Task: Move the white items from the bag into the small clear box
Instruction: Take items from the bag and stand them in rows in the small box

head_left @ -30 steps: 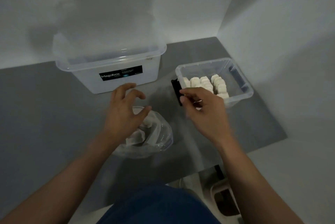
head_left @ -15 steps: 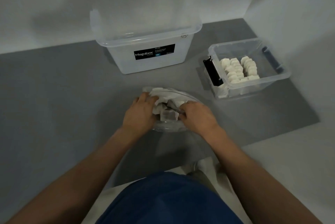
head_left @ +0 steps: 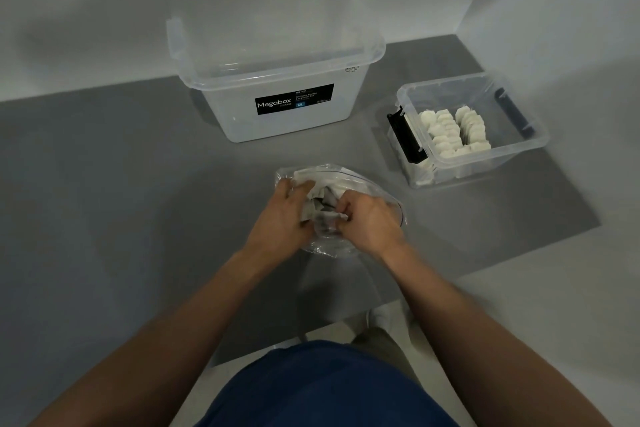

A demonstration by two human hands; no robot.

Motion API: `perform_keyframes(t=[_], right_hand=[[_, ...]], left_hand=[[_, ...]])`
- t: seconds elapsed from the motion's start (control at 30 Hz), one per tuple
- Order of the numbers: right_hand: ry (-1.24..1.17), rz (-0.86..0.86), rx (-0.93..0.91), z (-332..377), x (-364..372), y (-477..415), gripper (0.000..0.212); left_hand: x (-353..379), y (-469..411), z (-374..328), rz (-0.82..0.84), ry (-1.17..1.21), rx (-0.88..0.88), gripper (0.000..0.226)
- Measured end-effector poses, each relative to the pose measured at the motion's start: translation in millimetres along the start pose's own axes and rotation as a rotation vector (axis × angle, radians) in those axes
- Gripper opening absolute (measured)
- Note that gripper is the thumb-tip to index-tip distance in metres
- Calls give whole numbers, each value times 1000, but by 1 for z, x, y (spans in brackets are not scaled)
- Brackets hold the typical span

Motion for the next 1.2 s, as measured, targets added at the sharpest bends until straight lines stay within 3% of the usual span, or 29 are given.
perform_keyframes(t=[0.1, 0.23, 0.3, 0.4, 0.5, 0.6, 0.7, 0.87, 1.07, 1.2], right_hand=[[69, -66, -135, 8, -13, 8, 15], [-110, -19, -245, 16, -41, 14, 17], [-165, 36, -263, 22, -60, 15, 19], [-190, 65, -306, 36, -87, 19, 20], [-275, 44, -372, 50, -111, 24, 20], [-346, 60, -445, 63, -124, 24, 20], [-365, 29, -450, 66, -129, 22, 22], [-464, -126, -361, 57, -128, 16, 22], [-622, -103, -253, 46, -125, 13, 24], [-724, -116, -244, 36, -129, 12, 16]], left_hand=[[-4, 3, 0, -11, -67, 5, 70], [-19, 9, -6, -79, -126, 152, 74], [-30, 11, -13, -155, -39, 242, 70], [-47, 7, -26, -165, 159, 240, 71], [-56, -2, -41, 32, 354, 221, 77], [-54, -5, -50, 365, 758, 177, 52], [-50, -4, -53, 474, 1042, 74, 38], [-53, -5, -60, 315, 1066, -9, 21], [-55, -12, -66, 118, 1090, -43, 30], [-54, -17, -69, 84, 1110, -47, 32]])
Point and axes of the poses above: each hand's wrist, its own y-axis away from the middle knuckle, its own x-axis out of the palm, z = x × y, the point moved 4 cm from there along -y, towards the middle knuckle, and after that the axes turned 11 degrees about -y, right-handed, at the moved point
